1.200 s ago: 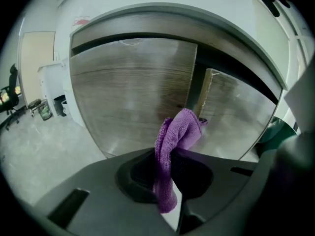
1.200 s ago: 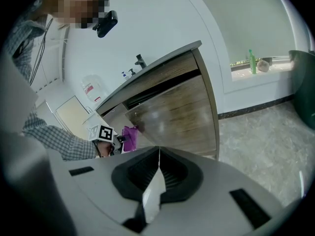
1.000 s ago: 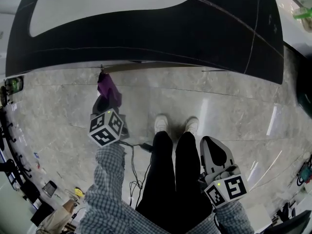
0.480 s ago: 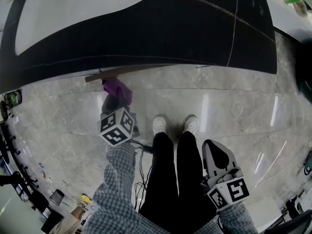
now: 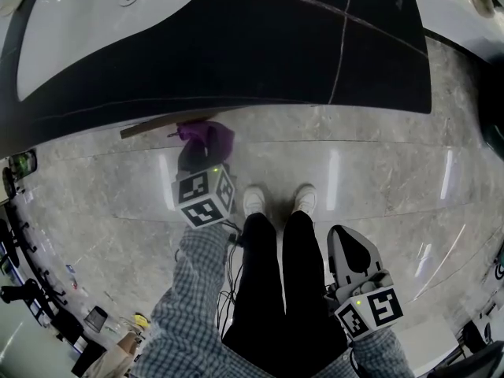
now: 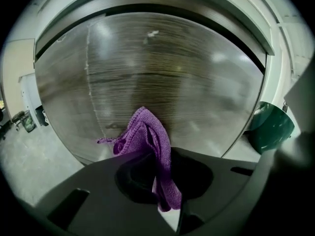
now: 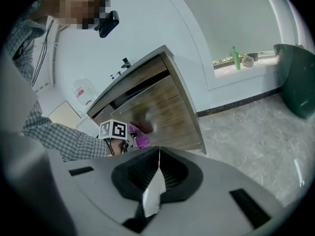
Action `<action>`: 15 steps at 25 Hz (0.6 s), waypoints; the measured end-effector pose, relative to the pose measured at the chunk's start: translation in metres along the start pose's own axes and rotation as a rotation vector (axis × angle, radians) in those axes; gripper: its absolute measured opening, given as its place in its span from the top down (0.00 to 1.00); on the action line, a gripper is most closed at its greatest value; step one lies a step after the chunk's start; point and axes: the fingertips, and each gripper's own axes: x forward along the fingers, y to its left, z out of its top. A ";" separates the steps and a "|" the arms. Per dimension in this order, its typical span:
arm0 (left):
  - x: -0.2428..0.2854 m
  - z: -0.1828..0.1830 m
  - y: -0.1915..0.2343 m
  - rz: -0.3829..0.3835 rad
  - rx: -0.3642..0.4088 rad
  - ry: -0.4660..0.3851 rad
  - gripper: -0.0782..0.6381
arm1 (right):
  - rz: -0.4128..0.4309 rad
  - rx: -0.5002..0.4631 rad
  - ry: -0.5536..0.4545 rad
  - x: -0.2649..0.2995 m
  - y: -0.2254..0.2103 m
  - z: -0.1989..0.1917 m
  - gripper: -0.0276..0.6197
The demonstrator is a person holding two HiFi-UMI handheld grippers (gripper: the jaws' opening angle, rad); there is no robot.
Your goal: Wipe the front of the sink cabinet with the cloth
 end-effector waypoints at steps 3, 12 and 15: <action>0.006 0.001 -0.022 -0.022 -0.001 -0.004 0.82 | -0.007 0.015 -0.007 -0.002 -0.009 0.001 0.93; 0.018 0.002 -0.084 -0.106 -0.012 0.016 0.82 | -0.028 0.054 -0.012 -0.011 -0.034 0.001 0.93; 0.022 0.005 -0.108 -0.144 -0.005 0.019 0.82 | -0.031 0.067 -0.012 -0.014 -0.040 0.000 0.93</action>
